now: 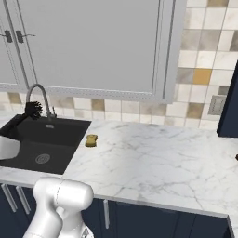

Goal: Locate and retrieve the sponge and dish brush from the cabinet. Place them next to the sink.

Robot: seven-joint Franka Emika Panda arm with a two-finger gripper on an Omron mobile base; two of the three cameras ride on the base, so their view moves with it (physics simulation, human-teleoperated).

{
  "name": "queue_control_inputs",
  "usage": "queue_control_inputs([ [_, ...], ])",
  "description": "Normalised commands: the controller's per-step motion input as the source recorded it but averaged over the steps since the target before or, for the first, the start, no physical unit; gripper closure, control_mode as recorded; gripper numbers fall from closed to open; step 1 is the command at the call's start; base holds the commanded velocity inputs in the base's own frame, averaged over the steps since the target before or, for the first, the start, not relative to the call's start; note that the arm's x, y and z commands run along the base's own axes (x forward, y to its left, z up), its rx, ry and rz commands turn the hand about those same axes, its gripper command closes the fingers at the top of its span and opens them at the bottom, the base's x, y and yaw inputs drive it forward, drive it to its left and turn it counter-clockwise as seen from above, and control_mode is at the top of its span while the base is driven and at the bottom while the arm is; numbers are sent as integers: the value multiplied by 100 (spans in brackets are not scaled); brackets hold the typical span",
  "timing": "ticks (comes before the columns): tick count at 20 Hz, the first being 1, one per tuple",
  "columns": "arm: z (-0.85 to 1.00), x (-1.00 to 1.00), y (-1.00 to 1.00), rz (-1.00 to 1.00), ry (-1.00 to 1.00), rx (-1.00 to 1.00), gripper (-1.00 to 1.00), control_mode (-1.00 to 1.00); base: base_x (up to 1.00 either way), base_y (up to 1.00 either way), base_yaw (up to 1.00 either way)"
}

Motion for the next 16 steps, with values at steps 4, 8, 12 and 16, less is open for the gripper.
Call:
queue_control_inputs([
  [4,-16,82,2,3,21,1,100,-100,0,0,0],
  [8,-31,94,0,-5,9,4,100,-100,0,0,0],
  [12,-42,90,-12,-10,1,2,100,-100,0,0,0],
  [16,-58,53,-26,-18,20,-2,100,-100,0,0,0],
])
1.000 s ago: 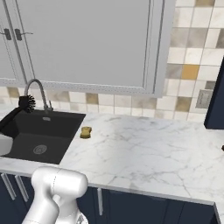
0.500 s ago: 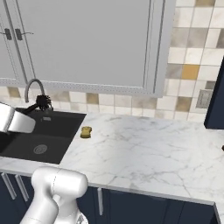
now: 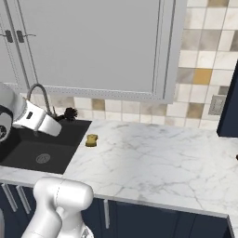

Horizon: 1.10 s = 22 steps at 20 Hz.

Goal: Locate and retrieve the sponge and dish brush from the cabinet. Place them next to the sink.

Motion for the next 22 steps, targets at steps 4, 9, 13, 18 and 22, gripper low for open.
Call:
queue_control_inputs([
  [4,-91,55,-19,-16,12,3,100,-100,0,0,0],
  [9,-79,48,-15,-17,-1,2,100,-100,0,0,0],
  [13,-84,23,-17,-29,6,11,100,-100,0,0,0],
  [18,-65,13,-7,-16,14,19,100,-100,0,0,0],
  [22,-53,16,0,-2,4,18,100,-100,0,0,0],
])
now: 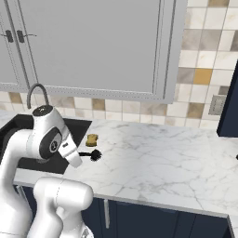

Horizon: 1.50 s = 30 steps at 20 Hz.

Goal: Locate and retrieve the sponge and dish brush from the cabinet. Place them next to the sink.

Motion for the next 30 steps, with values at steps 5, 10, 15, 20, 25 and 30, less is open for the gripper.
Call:
queue_control_inputs([
  [5,-49,34,5,-4,-6,10,100,-100,0,0,0],
  [10,-31,48,11,0,-8,1,100,-100,0,0,0],
  [15,-26,33,5,0,7,0,100,-100,0,0,0],
  [20,-25,27,1,0,10,0,100,-100,0,0,0],
  [25,-42,13,1,0,-4,7,100,-100,0,0,0],
  [30,-44,6,0,0,-7,9,100,-100,0,0,0],
])
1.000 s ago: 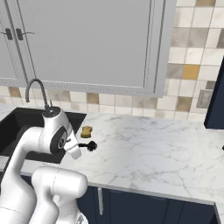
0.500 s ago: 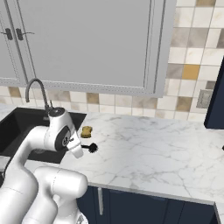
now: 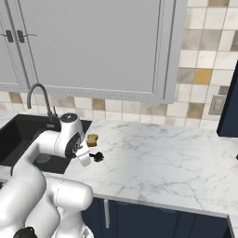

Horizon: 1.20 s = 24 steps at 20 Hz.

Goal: Locate and retrieve the sponge and dish brush from the cabinet. Place them next to the sink.

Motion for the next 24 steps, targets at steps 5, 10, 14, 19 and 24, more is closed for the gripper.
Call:
queue_control_inputs([
  [5,-52,0,0,0,-6,1,100,-100,0,0,0],
  [10,-44,0,0,0,-4,0,100,-100,0,0,0],
  [14,-49,0,0,0,-6,0,100,-100,0,0,0],
  [19,-54,-5,4,0,-5,-3,100,-100,0,0,0],
  [24,-56,-6,5,2,0,-6,100,-100,0,0,0],
])
